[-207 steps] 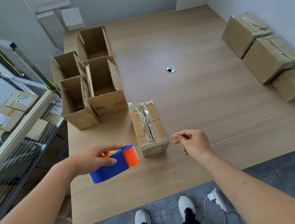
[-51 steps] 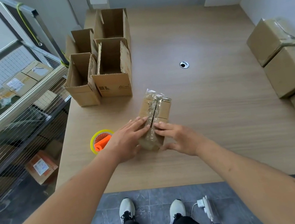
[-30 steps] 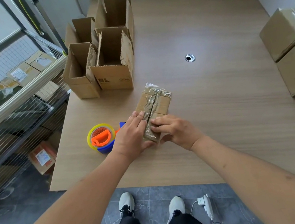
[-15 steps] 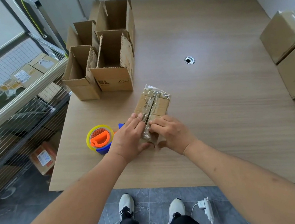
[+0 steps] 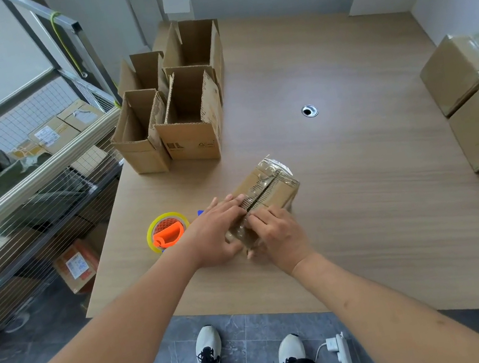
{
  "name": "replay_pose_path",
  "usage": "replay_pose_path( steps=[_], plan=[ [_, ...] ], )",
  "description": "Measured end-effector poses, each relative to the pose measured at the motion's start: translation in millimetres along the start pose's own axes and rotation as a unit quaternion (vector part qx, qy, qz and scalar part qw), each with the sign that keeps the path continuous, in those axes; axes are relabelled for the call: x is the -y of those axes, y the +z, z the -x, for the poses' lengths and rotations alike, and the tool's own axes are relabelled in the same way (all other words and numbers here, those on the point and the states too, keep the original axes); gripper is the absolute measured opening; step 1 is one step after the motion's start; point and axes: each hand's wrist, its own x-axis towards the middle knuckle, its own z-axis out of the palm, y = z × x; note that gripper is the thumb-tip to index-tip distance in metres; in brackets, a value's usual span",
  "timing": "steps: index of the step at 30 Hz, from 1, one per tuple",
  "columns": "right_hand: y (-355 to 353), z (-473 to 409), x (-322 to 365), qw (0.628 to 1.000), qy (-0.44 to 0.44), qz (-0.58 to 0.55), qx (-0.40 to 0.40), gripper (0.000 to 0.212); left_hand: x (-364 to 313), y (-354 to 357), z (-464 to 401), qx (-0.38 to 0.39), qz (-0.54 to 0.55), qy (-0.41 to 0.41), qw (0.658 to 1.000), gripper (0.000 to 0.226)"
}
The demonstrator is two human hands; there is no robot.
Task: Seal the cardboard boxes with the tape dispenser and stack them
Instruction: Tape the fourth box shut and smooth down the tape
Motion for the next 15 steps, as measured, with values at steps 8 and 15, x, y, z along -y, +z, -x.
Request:
replay_pose_path(
  steps=[8,15],
  plan=[
    [-31.4,-0.8,-32.4,0.993,0.092,-0.058,0.053,0.071,-32.0,7.5,-15.6,-0.046,-0.052,-0.075,0.995,0.084],
    [-38.8,8.2,-46.5,0.985,0.105,0.059,0.12,0.08,-14.1,-9.0,-28.0,0.05,-0.084,-0.031,0.995,0.073]
  ],
)
